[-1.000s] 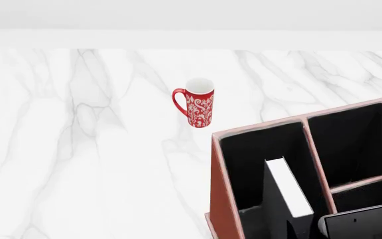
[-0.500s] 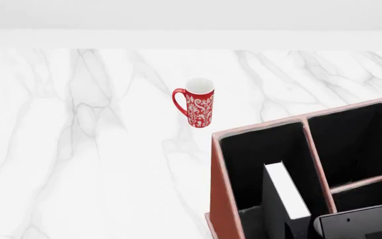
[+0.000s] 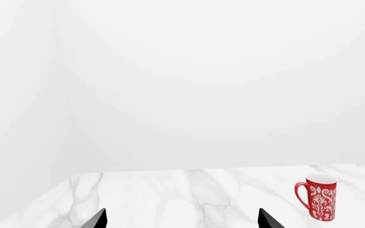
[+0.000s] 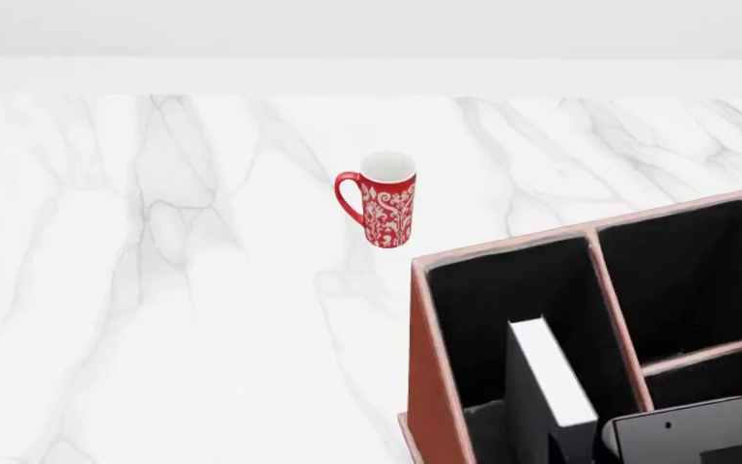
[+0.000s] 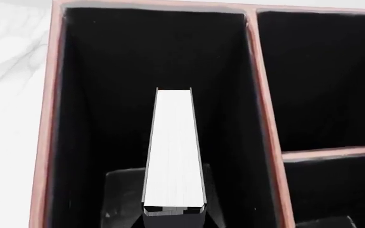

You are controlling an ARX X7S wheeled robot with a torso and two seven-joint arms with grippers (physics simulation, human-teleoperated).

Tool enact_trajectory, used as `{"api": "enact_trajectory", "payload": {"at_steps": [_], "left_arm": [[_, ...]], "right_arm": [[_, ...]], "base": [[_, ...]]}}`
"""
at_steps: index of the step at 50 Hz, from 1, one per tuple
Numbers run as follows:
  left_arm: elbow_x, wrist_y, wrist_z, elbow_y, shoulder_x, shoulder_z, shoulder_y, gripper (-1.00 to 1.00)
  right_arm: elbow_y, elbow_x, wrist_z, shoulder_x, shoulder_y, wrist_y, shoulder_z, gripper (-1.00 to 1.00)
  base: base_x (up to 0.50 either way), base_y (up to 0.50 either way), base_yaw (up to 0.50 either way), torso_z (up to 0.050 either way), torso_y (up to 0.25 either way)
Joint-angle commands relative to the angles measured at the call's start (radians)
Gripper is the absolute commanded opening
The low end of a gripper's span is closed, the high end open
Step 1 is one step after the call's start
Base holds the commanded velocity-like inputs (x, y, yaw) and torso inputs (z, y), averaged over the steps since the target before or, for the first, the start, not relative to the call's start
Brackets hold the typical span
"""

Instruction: Pick up the book and place it in the left compartment of the caddy.

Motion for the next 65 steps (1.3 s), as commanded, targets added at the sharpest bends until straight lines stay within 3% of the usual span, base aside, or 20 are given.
{"api": "enact_trajectory", "payload": {"at_steps": [1,11,12,29,65], "left_arm": [[-0.001,0.002,-0.003,0.001,-0.003,0.002,0.001,1.00],[0.002,0.006,-0.005,-0.002,-0.004,0.007,0.001,1.00],[0.002,0.007,-0.004,-0.002,-0.005,0.008,0.001,1.00],[-0.002,0.007,-0.010,0.001,-0.010,0.010,0.001,1.00],[-0.006,0.017,-0.023,0.013,-0.022,0.011,0.010,1.00]], "right_arm": [[-0.007,-0.060,-0.017,-0.004,0.014,0.000,0.012,-1.00],[0.008,-0.067,-0.019,-0.012,0.016,-0.011,0.010,-1.00],[0.002,-0.061,-0.019,-0.010,0.013,-0.006,0.010,1.00],[-0.032,-0.031,-0.008,0.000,0.008,0.000,0.029,1.00],[-0.390,0.159,0.136,0.121,-0.036,0.018,0.193,1.00]], "base": [[0.00,0.00,0.00,0.000,0.000],[0.00,0.00,0.00,0.000,0.001],[0.00,0.00,0.00,0.000,0.011],[0.00,0.00,0.00,0.000,0.000],[0.00,0.00,0.00,0.000,0.000]]}}
